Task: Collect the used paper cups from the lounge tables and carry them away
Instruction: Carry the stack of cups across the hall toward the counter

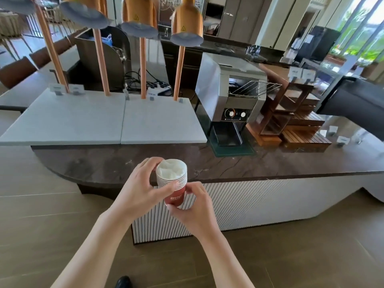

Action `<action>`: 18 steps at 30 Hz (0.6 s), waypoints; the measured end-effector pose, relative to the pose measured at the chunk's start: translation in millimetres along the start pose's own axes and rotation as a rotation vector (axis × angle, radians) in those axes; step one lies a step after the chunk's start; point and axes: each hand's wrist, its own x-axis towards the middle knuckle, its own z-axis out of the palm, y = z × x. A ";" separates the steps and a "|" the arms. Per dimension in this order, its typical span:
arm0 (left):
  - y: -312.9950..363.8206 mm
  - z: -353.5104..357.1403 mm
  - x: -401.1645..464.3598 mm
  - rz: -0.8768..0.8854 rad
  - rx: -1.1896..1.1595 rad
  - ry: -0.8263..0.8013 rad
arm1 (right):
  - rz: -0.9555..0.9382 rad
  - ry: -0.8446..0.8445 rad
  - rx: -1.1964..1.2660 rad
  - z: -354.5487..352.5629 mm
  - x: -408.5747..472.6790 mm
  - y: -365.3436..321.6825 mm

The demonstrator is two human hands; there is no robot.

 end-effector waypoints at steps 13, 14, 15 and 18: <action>-89.2 -81.6 160.2 0.026 -0.104 -0.110 | 0.112 0.013 -0.006 90.9 167.1 -18.7; -95.3 -82.1 164.7 0.027 -0.110 -0.116 | 0.124 0.002 -0.016 96.2 172.5 -16.2; -101.5 -82.3 168.6 0.026 -0.119 -0.123 | 0.134 -0.007 -0.026 101.1 177.7 -13.7; -121.8 -81.8 183.1 0.018 -0.130 -0.135 | 0.144 -0.024 -0.047 113.0 196.1 -5.8</action>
